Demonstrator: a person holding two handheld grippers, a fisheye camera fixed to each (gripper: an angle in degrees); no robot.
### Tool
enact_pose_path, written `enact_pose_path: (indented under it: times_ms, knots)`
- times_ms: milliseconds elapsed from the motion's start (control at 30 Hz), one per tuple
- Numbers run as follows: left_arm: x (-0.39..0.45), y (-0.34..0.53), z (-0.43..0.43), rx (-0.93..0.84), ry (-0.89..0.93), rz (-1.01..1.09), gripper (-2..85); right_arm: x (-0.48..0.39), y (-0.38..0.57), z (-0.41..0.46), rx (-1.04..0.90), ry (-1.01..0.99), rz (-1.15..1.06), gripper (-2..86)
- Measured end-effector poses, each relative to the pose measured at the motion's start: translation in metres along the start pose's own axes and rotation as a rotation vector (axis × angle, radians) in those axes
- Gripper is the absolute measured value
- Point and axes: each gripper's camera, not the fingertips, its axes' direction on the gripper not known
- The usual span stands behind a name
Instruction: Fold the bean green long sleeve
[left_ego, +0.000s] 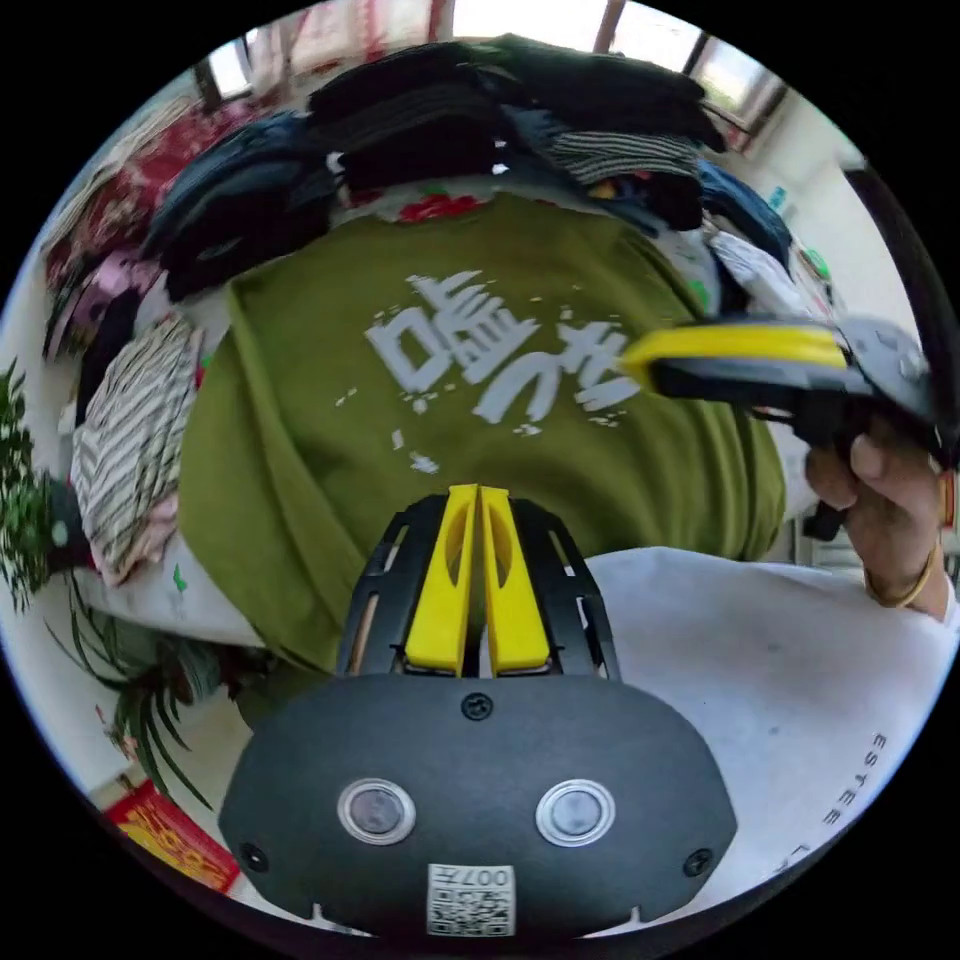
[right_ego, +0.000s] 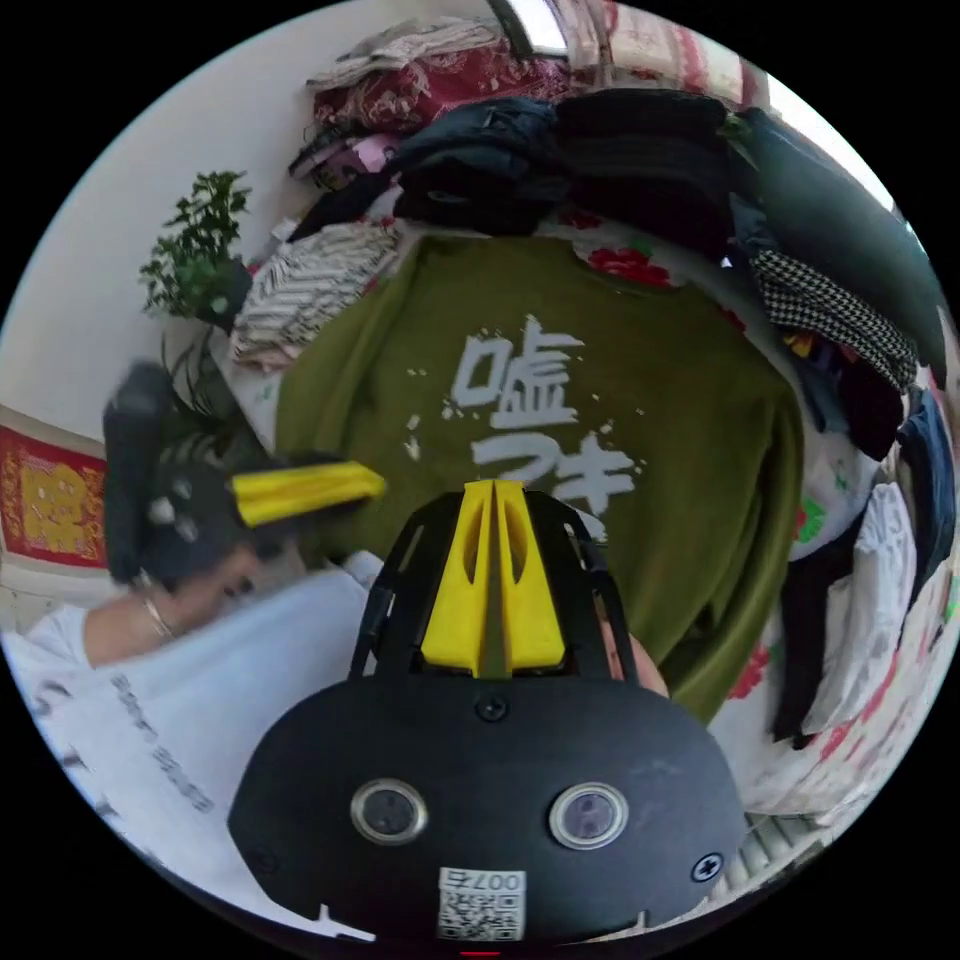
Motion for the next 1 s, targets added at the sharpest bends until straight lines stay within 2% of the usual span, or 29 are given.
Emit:
enact_pose_path:
  times_ms: [133, 267, 500, 667, 733, 867, 933, 1000]
  knots:
    - [-0.051, 0.014, 0.017, -0.05, -0.041, -0.154, 2.4, 0.038, 0.045, 0.034, -0.137, 0.127, -0.076, -0.3]
    - [-0.064, 0.019, 0.032, -0.092, -0.069, -0.205, 3.4, 0.051, 0.07, 0.068, -0.258, 0.135, -0.092, -0.2]
    - [-0.061, 0.011, 0.05, -0.133, -0.086, -0.209, 4.0, 0.049, 0.089, 0.05, -0.117, 0.151, -0.13, 0.1]
    - [-0.059, 0.006, 0.056, -0.146, -0.086, -0.208, 4.2, 0.069, 0.098, 0.025, -0.056, 0.03, 0.001, 2.5]
    - [-0.058, 0.005, 0.056, -0.145, -0.086, -0.205, 4.1, 0.084, 0.11, -0.004, 0.036, -0.004, 0.075, 4.6]
    - [-0.058, 0.002, 0.054, -0.146, -0.083, -0.205, 3.9, 0.116, 0.144, -0.063, 0.214, 0.109, 0.219, 6.4]
    - [-0.057, 0.001, 0.053, -0.145, -0.088, -0.202, 3.9, 0.143, 0.169, -0.089, 0.23, 0.215, 0.34, 7.6]
    - [-0.056, 0.001, 0.051, -0.144, -0.093, -0.2, 3.9, 0.164, 0.185, -0.095, 0.19, 0.227, 0.422, 8.4]
